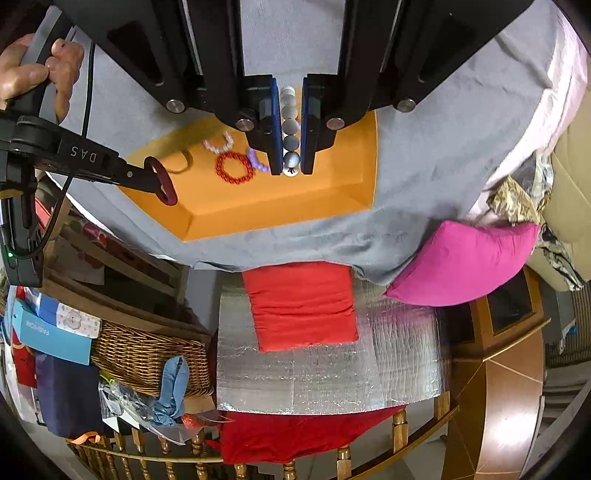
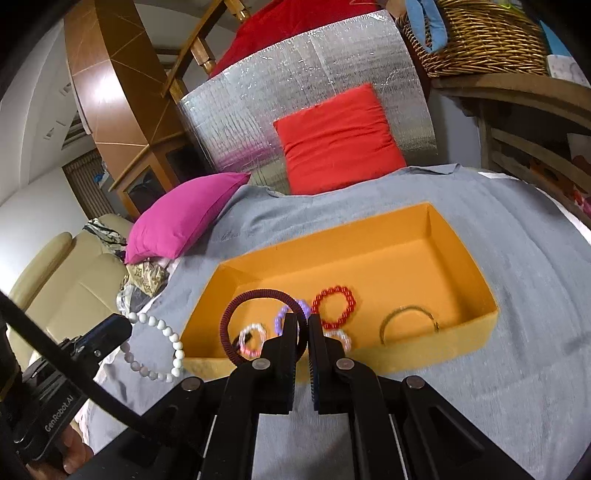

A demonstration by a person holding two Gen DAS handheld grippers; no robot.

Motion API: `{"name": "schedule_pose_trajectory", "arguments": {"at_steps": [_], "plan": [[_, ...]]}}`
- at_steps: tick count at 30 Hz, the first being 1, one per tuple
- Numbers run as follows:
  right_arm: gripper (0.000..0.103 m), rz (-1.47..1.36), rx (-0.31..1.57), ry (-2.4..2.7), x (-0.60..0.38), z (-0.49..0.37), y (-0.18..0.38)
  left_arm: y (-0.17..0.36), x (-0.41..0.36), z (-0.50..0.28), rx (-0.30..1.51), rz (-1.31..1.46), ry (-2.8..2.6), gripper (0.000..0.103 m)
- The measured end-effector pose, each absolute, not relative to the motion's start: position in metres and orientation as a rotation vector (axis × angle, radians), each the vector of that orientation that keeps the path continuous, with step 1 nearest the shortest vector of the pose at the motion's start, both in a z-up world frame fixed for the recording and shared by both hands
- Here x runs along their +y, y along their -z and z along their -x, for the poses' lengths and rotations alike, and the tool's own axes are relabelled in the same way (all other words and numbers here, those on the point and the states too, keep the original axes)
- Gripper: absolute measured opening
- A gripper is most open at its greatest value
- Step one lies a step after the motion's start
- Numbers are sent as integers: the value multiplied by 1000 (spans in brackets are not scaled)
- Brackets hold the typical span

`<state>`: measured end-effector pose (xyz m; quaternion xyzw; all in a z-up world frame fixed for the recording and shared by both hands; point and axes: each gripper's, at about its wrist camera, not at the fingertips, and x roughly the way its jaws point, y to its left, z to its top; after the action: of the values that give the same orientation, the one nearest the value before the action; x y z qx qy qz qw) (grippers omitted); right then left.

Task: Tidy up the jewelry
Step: 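Carry the white bracelet and dark red bangle over the orange box with both grippers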

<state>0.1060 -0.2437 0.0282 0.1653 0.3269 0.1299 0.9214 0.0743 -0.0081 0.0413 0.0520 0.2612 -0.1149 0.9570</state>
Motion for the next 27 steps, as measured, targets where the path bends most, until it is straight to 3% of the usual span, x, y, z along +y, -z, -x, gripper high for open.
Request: {"name": "schedule_pose_trajectory", "arguments": {"at_steps": [15,27], "plan": [[6,-365,738,-194,-257,-182,-23,-48,-27,-167,522,-140,197,9],[6,-391,852,-66,-289,-231,2,-4,-10,-234,715,-85,198,9]]}}
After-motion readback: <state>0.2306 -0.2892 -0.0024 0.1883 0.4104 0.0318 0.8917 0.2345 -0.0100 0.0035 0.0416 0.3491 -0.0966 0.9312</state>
